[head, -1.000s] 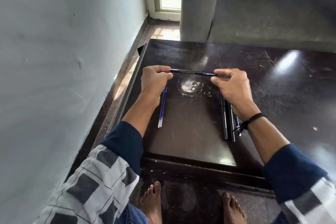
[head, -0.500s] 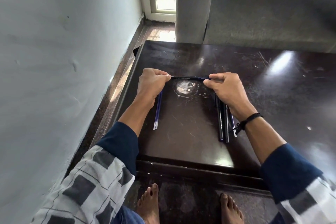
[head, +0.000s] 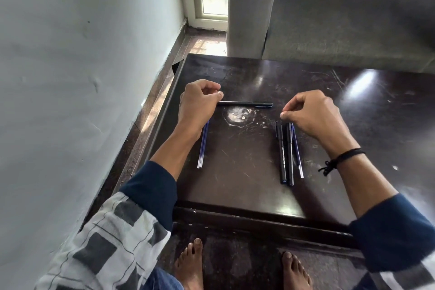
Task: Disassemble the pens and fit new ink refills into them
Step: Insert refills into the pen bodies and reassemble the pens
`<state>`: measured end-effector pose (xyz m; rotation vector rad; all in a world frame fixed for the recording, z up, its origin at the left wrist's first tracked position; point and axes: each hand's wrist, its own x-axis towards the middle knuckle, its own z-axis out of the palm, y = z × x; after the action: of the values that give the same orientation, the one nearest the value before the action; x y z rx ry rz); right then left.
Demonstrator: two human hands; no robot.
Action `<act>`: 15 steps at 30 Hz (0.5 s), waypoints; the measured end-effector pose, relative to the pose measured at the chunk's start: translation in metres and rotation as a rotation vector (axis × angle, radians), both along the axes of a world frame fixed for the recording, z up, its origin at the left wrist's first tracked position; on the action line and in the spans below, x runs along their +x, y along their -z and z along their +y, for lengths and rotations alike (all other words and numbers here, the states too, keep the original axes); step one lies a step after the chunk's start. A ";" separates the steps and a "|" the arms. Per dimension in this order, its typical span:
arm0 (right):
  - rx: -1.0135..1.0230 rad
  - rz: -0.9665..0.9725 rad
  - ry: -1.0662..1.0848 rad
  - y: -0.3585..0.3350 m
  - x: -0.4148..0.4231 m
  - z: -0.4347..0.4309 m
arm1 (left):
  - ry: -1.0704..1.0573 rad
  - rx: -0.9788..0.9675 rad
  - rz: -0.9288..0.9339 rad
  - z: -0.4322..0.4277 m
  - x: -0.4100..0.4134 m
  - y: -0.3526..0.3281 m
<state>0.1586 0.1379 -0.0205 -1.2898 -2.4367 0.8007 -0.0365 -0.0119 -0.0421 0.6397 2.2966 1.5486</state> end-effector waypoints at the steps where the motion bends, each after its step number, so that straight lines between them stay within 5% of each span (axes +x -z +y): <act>1: 0.019 -0.044 -0.029 0.000 0.001 -0.003 | 0.013 0.004 0.005 0.000 0.002 -0.001; 7: 0.141 -0.199 -0.161 0.012 -0.004 -0.028 | 0.055 0.032 0.019 -0.002 0.007 -0.007; 15: 0.058 -0.193 -0.323 0.017 -0.012 -0.049 | 0.080 -0.003 0.000 -0.002 0.015 -0.005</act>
<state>0.1470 0.0894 -0.0373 -1.0079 -2.8479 0.7004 -0.0217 -0.0144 -0.0372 0.7220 2.2445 1.5089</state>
